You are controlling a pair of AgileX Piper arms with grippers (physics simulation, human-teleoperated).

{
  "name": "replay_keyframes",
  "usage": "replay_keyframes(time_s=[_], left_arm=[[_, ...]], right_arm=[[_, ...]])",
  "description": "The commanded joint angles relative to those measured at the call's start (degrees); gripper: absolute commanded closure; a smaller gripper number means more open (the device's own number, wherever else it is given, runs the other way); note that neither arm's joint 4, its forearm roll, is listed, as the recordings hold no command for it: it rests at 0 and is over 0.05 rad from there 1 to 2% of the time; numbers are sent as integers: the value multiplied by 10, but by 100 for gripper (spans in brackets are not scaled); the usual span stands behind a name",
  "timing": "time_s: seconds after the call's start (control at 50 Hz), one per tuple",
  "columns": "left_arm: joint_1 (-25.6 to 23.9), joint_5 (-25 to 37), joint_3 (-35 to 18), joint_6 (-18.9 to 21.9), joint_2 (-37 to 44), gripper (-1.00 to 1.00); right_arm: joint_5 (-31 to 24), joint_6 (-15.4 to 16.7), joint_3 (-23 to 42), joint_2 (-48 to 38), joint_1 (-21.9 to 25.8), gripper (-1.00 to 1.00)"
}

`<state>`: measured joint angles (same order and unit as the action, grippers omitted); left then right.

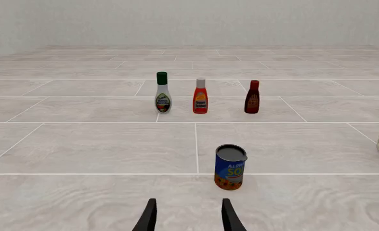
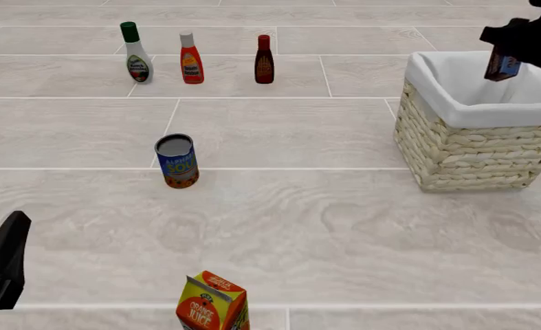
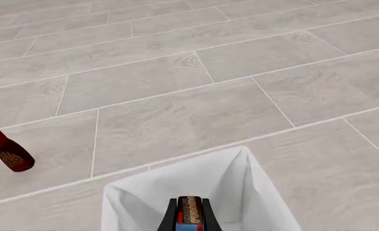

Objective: Pick the chocolate pudding and place it in the basket.

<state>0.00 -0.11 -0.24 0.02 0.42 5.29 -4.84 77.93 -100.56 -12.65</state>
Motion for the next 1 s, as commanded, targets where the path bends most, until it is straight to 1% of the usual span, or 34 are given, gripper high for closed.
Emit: replay_keyframes(time_s=[0.02,1.0], left_arm=[[0,0,0,0,0,-100],[0,0,0,0,0,-100]], right_arm=[[-2,-5,3,-5,1,100],[-18,-12,4,-20,-7,100]])
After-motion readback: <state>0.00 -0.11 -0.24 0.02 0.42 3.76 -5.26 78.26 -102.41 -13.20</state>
